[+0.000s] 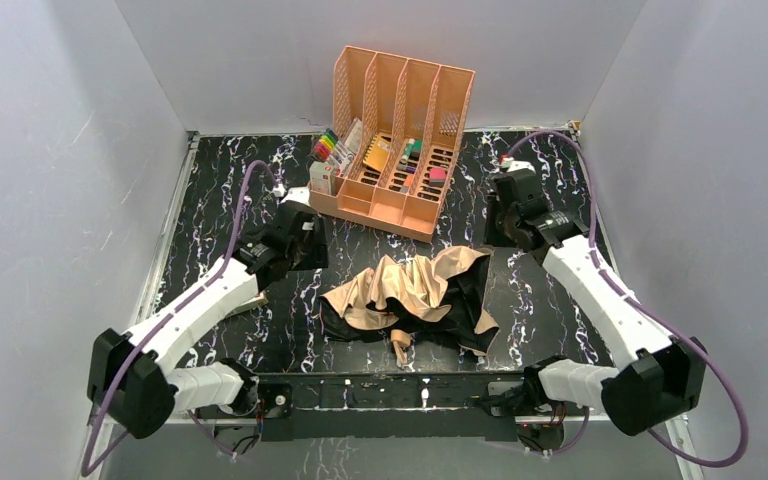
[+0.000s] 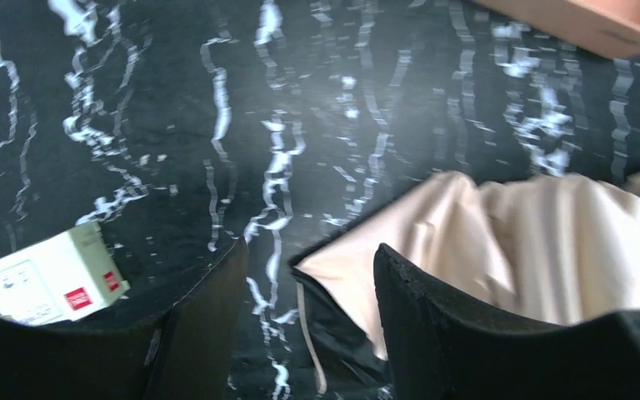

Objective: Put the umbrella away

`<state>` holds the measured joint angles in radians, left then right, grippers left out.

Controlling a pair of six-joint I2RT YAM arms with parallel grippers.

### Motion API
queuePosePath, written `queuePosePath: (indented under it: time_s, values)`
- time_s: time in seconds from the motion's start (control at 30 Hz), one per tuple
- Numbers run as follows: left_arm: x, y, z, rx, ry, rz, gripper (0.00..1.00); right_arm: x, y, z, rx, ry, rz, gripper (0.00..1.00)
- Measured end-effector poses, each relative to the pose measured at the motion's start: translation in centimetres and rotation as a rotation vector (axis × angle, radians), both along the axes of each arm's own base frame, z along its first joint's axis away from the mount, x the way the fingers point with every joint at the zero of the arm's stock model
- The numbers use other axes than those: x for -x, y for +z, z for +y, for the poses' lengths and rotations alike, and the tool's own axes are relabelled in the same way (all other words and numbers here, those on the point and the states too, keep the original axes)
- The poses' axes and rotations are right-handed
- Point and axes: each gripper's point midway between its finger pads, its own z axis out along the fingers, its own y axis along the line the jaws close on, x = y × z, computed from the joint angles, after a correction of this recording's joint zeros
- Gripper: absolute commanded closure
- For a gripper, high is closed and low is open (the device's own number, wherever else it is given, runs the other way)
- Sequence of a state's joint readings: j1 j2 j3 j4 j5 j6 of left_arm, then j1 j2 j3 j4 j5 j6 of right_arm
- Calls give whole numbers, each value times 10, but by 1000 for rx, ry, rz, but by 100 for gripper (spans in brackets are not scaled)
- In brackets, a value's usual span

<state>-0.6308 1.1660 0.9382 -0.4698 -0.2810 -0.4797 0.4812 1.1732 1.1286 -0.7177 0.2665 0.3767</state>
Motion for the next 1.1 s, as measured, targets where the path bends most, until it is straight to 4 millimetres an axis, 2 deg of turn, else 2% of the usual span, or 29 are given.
queuePosePath:
  time_s: [0.07, 0.17, 0.23, 0.33, 0.5, 0.73, 0.9, 1.1]
  values:
    - [-7, -18, 17, -22, 58, 51, 45, -8, -17, -25, 24, -70, 43, 65]
    - [-10, -41, 24, -47, 76, 122, 45, -9, -43, -54, 31, -143, 119, 66]
    - [-9, -59, 20, -56, 60, 172, 45, -4, -63, -64, 28, -167, 180, 67]
    - [-6, -79, 17, -67, 41, 227, 46, 6, -88, -65, 25, -163, 266, 67]
    - [4, -108, 10, -65, -2, 311, 49, 25, -118, -54, -11, -114, 390, 69]
    - [17, -121, -5, -32, -73, 331, 49, 55, -148, -30, -110, -12, 527, 74]
    - [31, -125, -34, 10, -156, 329, 50, 71, -157, -8, -173, 49, 559, 77]
    - [38, -128, -75, 79, -222, 305, 51, 83, -159, 32, -213, 141, 545, 78]
